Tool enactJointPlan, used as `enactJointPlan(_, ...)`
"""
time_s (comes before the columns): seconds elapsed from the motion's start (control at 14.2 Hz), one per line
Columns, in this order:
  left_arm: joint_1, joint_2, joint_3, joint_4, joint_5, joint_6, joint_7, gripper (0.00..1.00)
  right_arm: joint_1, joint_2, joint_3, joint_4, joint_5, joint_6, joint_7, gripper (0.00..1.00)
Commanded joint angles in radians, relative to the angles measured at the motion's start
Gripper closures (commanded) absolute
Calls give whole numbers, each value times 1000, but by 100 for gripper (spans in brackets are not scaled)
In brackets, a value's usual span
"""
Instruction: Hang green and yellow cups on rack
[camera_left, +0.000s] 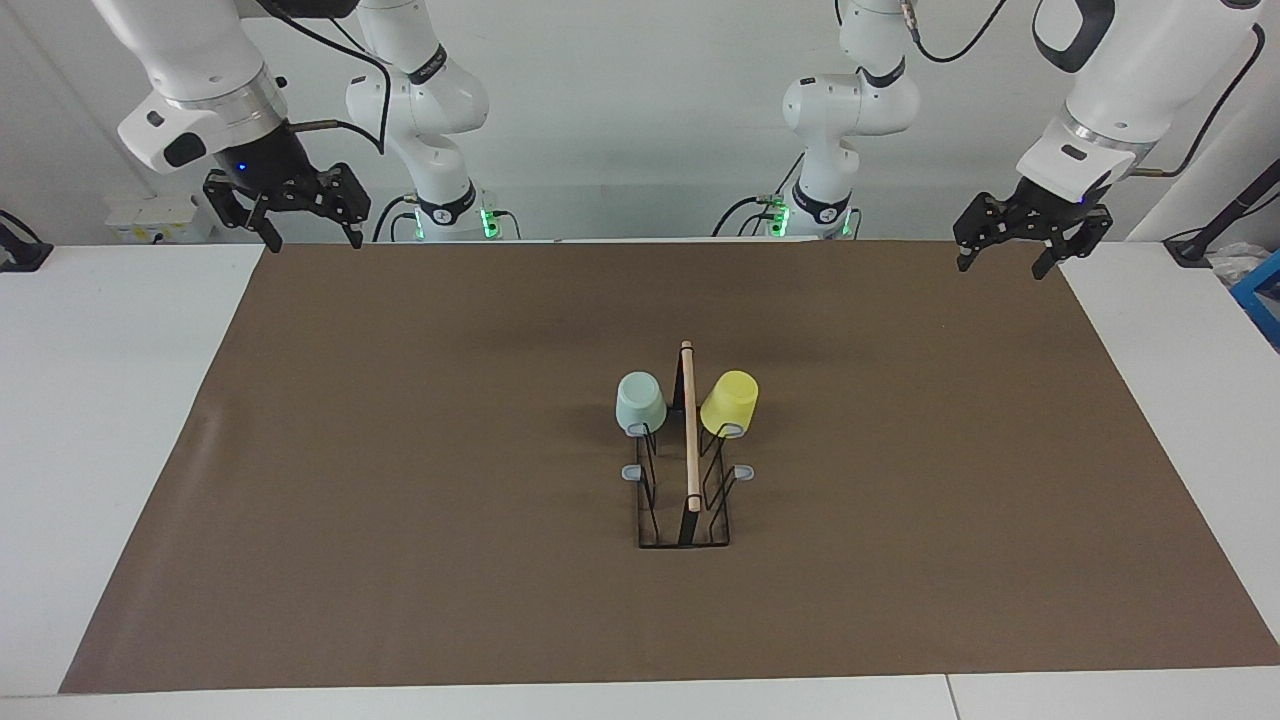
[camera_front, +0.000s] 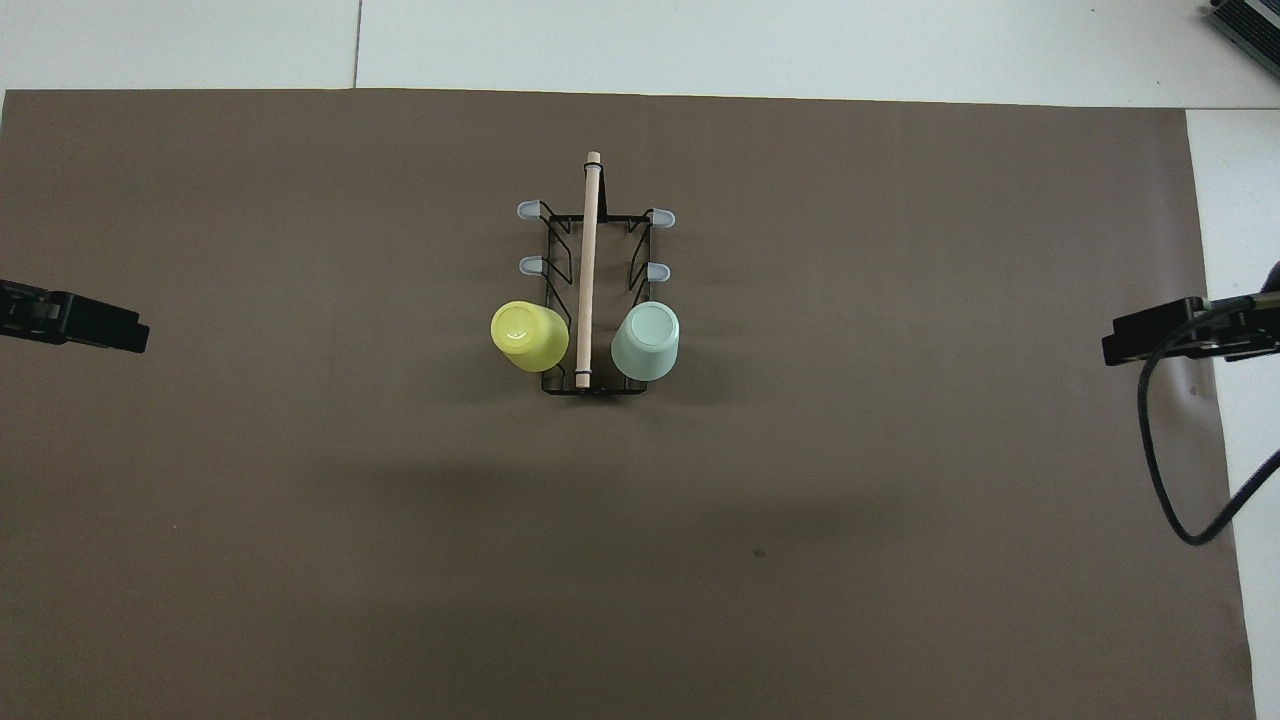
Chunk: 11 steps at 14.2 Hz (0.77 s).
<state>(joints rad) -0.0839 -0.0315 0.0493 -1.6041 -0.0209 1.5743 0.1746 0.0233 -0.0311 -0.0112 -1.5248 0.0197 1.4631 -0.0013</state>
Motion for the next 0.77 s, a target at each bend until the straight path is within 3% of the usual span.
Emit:
enactJointPlan(0.0, 4, -30, -5, -30, -2, 16, 0, 0, 6, -23, -9, -31, 5, 23, 6, 0)
enactJointPlan(0.7, -25, -16, -9, 30, 29, -11, -10, 0, 6, -23, -9, -32, 5, 23, 4, 0)
